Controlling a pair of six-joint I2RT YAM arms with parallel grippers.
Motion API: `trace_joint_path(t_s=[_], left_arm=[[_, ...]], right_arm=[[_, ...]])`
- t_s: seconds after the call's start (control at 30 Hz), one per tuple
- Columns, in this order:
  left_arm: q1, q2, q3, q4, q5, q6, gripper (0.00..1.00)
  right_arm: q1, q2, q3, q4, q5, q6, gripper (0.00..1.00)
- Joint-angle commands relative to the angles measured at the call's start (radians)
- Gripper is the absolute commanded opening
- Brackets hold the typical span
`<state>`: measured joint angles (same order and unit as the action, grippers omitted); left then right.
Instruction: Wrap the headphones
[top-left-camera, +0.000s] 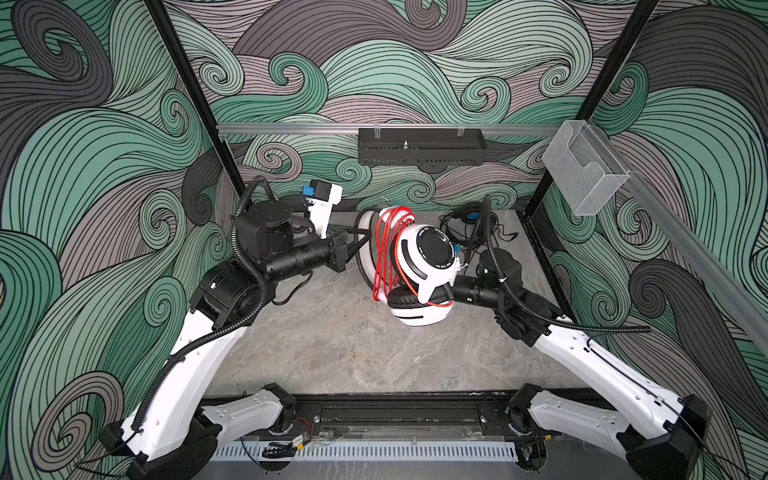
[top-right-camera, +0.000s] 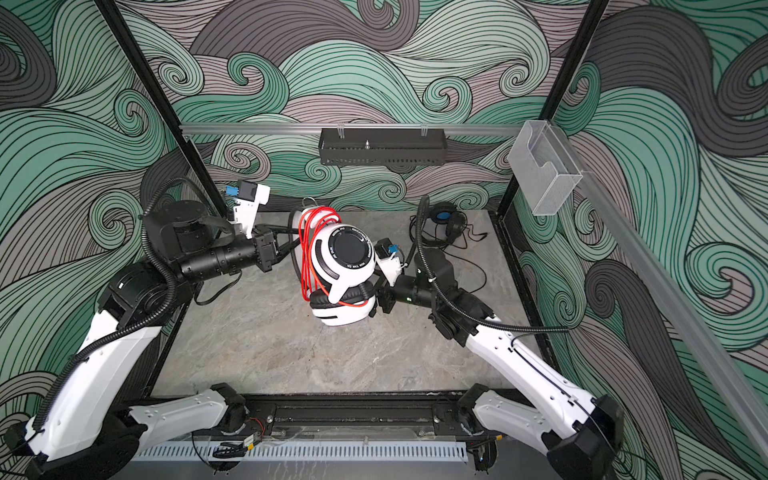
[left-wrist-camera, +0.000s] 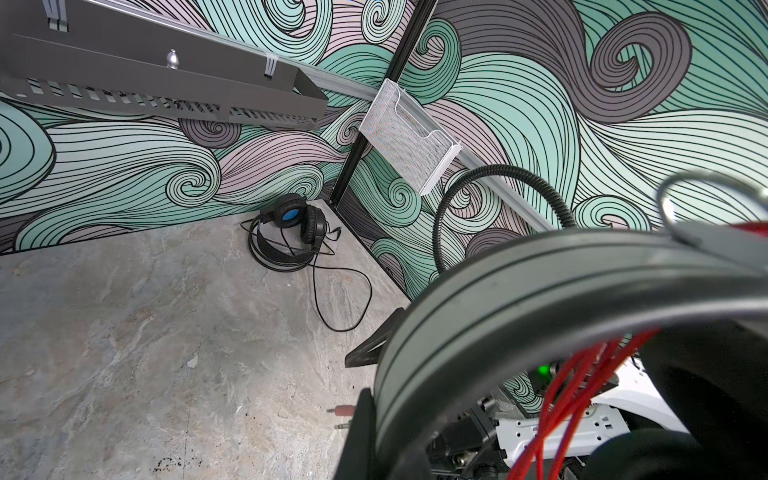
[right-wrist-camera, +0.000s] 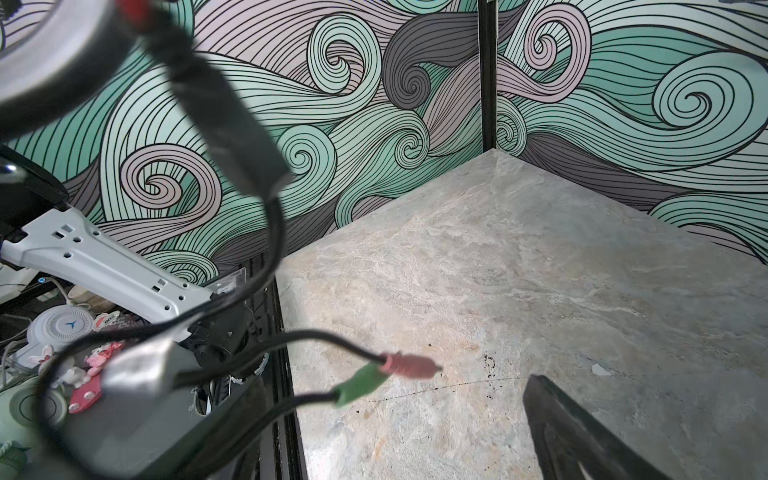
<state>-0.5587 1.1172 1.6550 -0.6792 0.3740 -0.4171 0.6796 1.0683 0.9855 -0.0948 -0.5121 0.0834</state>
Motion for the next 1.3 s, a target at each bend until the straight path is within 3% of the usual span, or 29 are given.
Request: trace_joint_path(t_s=[0.0, 0.33, 1.07, 1.13, 1.27], left_arm=[[0.006, -0.006, 0.052, 0.097, 0.041, -0.057, 0.00], [0.008, -0.010, 0.037, 0.123, 0.046, -0.080, 0.00], [0.011, -0.023, -0.017, 0.191, 0.055, -0.150, 0.00], [0.011, -0.025, -0.023, 0.200, 0.057, -0.157, 0.00], [0.011, -0.021, -0.026, 0.214, 0.062, -0.167, 0.00]], right_arm=[[-0.006, 0.011, 0.036, 0.072, 0.005, 0.020, 0.97], [-0.006, 0.054, 0.052, 0.144, -0.067, 0.066, 0.87], [-0.005, 0.105, 0.081, 0.232, -0.057, 0.115, 0.91], [-0.008, 0.108, 0.078, 0.242, -0.061, 0.123, 0.87], [-0.007, 0.121, 0.081, 0.244, -0.070, 0.128, 0.67]])
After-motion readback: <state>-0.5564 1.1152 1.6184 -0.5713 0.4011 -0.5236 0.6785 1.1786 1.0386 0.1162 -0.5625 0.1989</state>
